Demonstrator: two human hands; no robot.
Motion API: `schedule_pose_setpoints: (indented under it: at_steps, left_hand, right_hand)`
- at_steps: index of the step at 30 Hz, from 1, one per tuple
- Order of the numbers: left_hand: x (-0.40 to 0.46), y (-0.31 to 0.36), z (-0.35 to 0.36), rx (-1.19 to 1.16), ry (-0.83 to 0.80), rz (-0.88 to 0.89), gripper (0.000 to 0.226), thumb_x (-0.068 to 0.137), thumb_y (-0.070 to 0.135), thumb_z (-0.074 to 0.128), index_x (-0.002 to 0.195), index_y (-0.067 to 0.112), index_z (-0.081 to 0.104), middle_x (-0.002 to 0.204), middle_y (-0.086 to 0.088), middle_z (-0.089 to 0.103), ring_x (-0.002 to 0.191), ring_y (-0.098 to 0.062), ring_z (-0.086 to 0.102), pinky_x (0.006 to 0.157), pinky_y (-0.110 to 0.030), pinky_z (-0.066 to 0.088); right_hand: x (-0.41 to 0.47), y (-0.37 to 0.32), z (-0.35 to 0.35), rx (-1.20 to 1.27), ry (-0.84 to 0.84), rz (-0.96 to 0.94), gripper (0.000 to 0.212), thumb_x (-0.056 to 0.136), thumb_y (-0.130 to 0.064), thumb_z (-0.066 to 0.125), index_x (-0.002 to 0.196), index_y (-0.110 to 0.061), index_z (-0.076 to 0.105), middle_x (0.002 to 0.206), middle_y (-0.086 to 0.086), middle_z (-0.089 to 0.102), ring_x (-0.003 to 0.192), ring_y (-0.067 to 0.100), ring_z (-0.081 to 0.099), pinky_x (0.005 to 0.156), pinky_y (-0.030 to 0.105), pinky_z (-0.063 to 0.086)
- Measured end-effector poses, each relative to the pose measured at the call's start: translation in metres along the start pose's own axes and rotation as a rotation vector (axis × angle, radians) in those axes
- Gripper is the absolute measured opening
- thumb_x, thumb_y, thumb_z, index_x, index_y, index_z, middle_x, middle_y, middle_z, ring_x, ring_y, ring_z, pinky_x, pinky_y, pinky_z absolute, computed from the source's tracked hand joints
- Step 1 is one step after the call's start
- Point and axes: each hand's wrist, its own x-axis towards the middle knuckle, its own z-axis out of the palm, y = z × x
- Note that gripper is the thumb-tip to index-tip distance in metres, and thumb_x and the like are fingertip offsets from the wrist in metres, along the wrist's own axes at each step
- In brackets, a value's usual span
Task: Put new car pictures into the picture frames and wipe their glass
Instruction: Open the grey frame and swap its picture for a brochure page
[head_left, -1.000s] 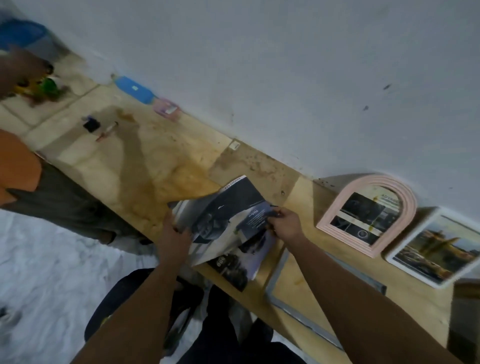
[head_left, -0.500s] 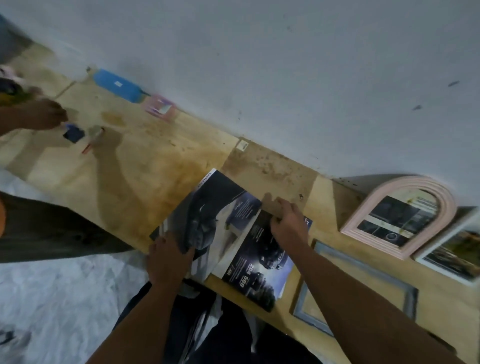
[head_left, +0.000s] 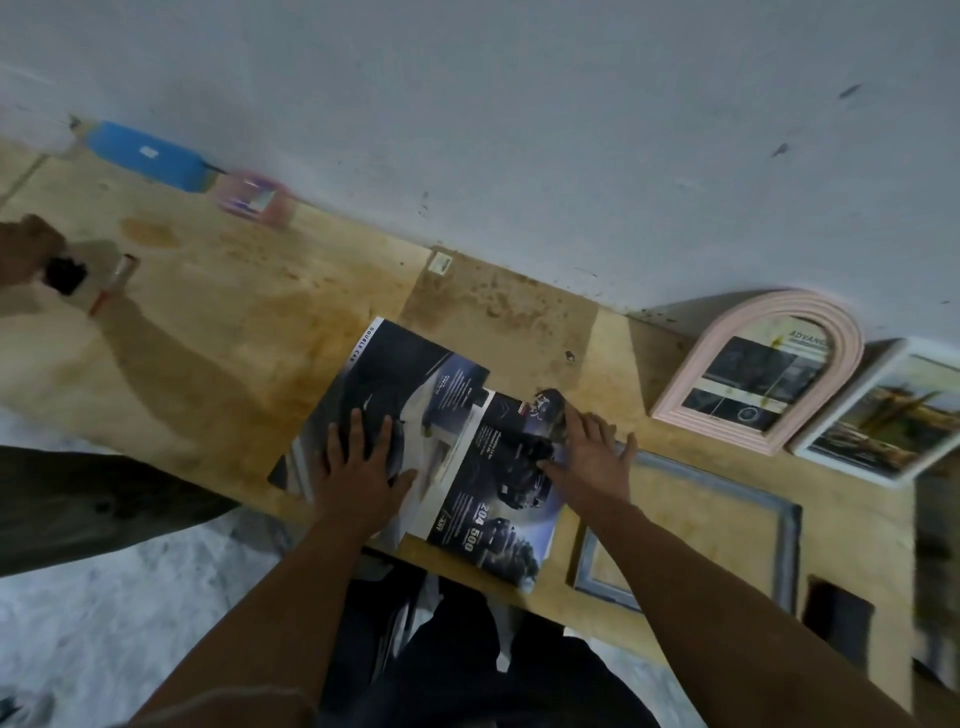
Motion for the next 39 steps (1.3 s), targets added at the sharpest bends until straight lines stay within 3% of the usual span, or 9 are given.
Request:
schedule_pose_setpoints:
  at_steps: [5,10,13,15,18,25,29,33,39]
  left_hand:
    - [0.001,0.007,-0.005,-0.021,-0.053,-0.058,0.090,0.093,0.076,0.039,0.162,0.037,-0.004,0.172,-0.009,-0.011,0.156,-0.045,-0.004,0.123,-0.064,0.014]
    - [0.001,0.013,-0.013,-0.066,-0.112,-0.116,0.094,0.093,0.073,0.046,0.163,0.035,-0.003,0.171,-0.012,-0.015,0.155,-0.046,-0.012,0.124,-0.064,0.011]
    - [-0.005,0.020,-0.016,-0.105,-0.070,-0.091,0.090,0.095,0.068,0.047,0.164,0.030,0.004,0.172,-0.012,-0.009,0.156,-0.045,-0.010,0.123,-0.063,0.012]
    - [-0.015,0.034,-0.022,-0.149,0.087,0.010,0.074,0.097,0.064,0.045,0.157,0.021,0.034,0.166,-0.015,0.024,0.153,-0.044,0.018,0.117,-0.060,0.029]
    - [-0.034,0.073,-0.025,-0.505,0.296,0.085,0.048,0.101,0.055,0.047,0.107,0.012,0.069,0.110,-0.011,0.067,0.105,-0.037,0.062,0.091,-0.044,0.049]
    - [-0.072,0.177,-0.046,-1.491,-0.404,-0.234,0.060,0.093,0.070,0.053,0.119,0.018,0.067,0.114,-0.006,0.076,0.107,-0.028,0.072,0.097,-0.046,0.056]
    - [-0.091,0.235,-0.034,-1.463,-0.648,-0.159,0.046,0.090,0.048,0.071,0.126,0.019,0.065,0.121,-0.012,0.074,0.114,-0.034,0.069,0.102,-0.053,0.054]
    - [-0.106,0.290,-0.021,-1.414,-0.406,-0.104,0.016,0.095,0.000,0.067,0.106,0.012,0.068,0.109,-0.010,0.077,0.102,-0.033,0.072,0.088,-0.043,0.057]
    - [-0.111,0.313,-0.008,-1.016,-0.247,0.015,0.019,0.096,0.000,0.065,0.103,0.017,0.064,0.101,-0.004,0.073,0.092,-0.019,0.069,0.069,-0.026,0.051]
  right_hand:
    - [-0.008,0.008,0.000,0.538,0.031,0.082,0.073,0.088,-0.035,0.075,0.153,-0.037,0.042,0.143,-0.004,0.060,0.129,0.024,0.056,0.107,0.049,0.044]
    - [-0.018,0.034,-0.013,1.008,-0.069,0.127,0.059,0.082,-0.002,0.084,0.135,-0.011,0.061,0.131,0.006,0.065,0.122,0.022,0.061,0.082,0.007,0.050]
    - [-0.029,0.057,-0.027,1.251,-0.177,0.241,0.048,0.081,0.004,0.083,0.124,-0.014,0.069,0.120,0.017,0.073,0.107,0.035,0.071,0.088,0.041,0.063]
    - [-0.040,0.073,-0.038,1.408,-0.246,0.297,0.043,0.084,0.006,0.078,0.123,-0.008,0.070,0.116,0.026,0.073,0.099,0.041,0.073,0.088,0.058,0.060]
    - [-0.057,0.101,-0.046,1.598,-0.315,0.300,0.036,0.092,0.003,0.069,0.127,-0.003,0.067,0.121,0.027,0.071,0.106,0.046,0.070,0.092,0.061,0.057]
    - [-0.093,0.169,-0.059,1.938,-0.252,0.382,0.045,0.093,-0.008,0.066,0.138,-0.007,0.061,0.135,0.020,0.066,0.126,0.041,0.061,0.108,0.057,0.048]
    - [-0.115,0.201,-0.062,1.999,-0.156,0.453,0.057,0.088,-0.005,0.071,0.142,-0.005,0.053,0.130,0.018,0.069,0.113,0.037,0.065,0.086,0.047,0.055]
    - [-0.137,0.232,-0.053,1.939,-0.128,0.530,0.044,0.088,-0.006,0.072,0.130,-0.009,0.062,0.120,0.017,0.069,0.101,0.032,0.064,0.074,0.039,0.048]
    - [-0.171,0.285,-0.040,2.011,-0.089,0.623,0.034,0.102,-0.036,0.058,0.123,-0.014,0.072,0.118,0.013,0.075,0.107,0.033,0.070,0.083,0.045,0.056]
